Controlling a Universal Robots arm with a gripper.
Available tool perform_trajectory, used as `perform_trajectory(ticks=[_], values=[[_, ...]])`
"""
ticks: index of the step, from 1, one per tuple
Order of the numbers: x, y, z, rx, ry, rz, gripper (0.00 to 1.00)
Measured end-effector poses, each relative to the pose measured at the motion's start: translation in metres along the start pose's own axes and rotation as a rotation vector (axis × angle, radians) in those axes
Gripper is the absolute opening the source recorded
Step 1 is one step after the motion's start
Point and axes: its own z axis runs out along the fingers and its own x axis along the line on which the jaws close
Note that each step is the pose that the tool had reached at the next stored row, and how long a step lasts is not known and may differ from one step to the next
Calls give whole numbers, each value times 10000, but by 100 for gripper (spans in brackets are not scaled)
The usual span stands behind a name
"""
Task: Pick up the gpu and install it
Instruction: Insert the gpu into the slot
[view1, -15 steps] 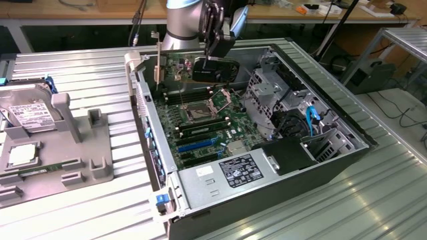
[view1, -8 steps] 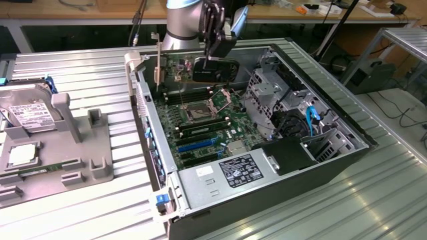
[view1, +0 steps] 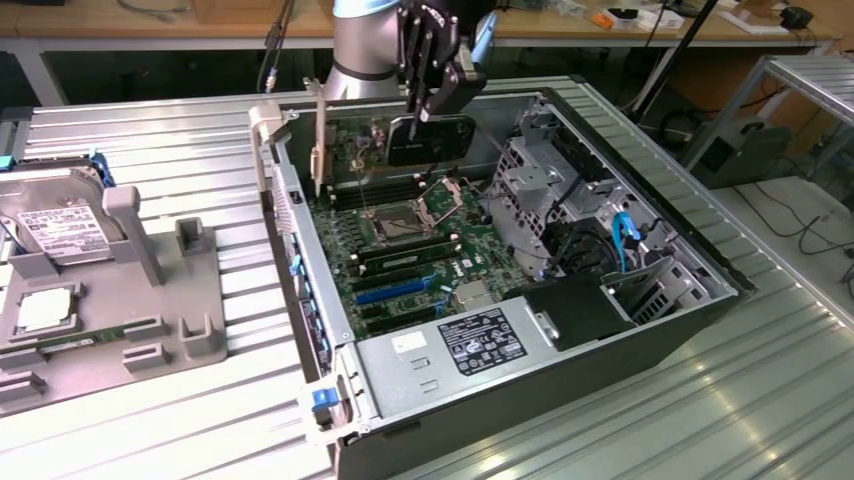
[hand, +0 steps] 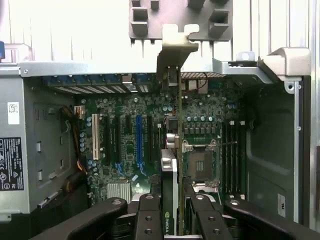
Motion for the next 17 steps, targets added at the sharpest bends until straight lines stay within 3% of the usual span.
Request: perform_trajectory(ticks=[3,12,17], values=[[0,0,-1,-6,22,-516,27],[0,0,3,-6,23,-520,27],[1,-2,52,-5,22,-520,27]])
